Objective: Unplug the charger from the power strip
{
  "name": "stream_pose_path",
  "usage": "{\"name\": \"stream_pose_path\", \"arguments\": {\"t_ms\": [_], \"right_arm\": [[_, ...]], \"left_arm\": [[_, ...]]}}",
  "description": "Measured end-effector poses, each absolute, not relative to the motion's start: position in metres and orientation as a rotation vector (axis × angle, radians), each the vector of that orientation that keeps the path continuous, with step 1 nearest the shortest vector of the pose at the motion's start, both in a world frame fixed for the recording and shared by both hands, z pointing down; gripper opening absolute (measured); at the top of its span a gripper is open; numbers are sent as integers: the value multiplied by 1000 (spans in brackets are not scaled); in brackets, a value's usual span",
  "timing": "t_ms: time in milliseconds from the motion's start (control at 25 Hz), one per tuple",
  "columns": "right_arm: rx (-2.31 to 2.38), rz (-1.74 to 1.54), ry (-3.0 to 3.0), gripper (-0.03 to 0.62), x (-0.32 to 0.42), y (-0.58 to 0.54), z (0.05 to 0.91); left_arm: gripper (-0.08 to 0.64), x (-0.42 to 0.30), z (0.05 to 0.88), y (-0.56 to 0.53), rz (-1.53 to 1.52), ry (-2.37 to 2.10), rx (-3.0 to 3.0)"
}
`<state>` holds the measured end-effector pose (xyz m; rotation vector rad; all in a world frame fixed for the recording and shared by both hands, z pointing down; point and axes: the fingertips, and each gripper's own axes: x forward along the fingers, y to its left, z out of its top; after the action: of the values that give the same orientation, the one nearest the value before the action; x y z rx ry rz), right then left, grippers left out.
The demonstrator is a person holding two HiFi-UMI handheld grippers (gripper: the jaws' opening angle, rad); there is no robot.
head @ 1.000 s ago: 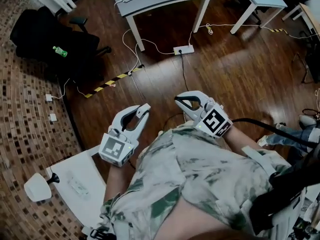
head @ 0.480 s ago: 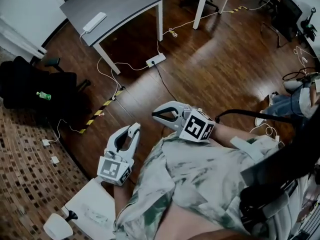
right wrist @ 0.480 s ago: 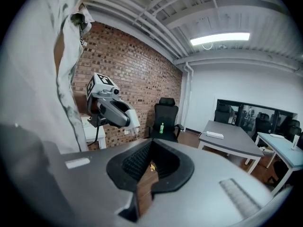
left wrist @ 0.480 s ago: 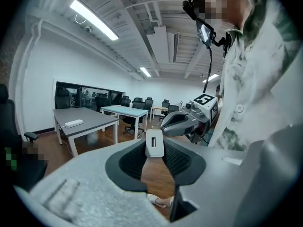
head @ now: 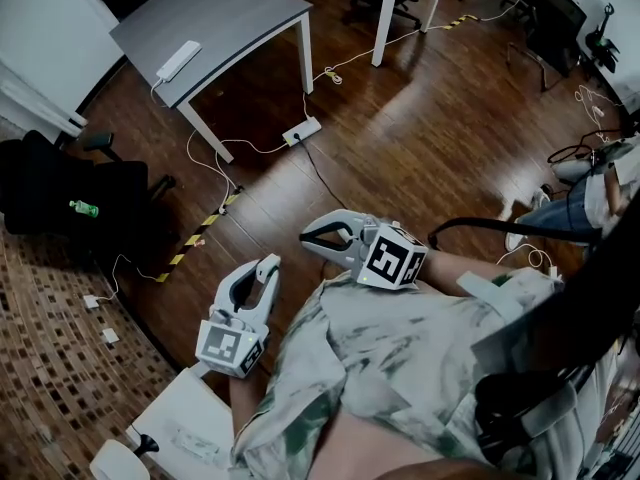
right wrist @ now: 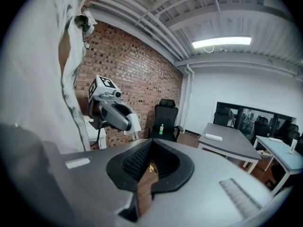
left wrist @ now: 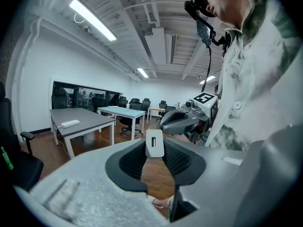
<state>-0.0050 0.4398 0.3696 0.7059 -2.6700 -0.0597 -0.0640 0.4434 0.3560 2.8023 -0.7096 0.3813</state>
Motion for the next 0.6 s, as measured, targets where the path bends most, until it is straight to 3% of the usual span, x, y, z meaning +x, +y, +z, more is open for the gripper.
{"name": "stream_pose_path", "arguments": {"t_ms": [600], "right_arm": [[703, -101, -2670, 6, -5, 440, 364]], "left_arm": [[104, -65, 357, 440, 379, -714, 2801]]}}
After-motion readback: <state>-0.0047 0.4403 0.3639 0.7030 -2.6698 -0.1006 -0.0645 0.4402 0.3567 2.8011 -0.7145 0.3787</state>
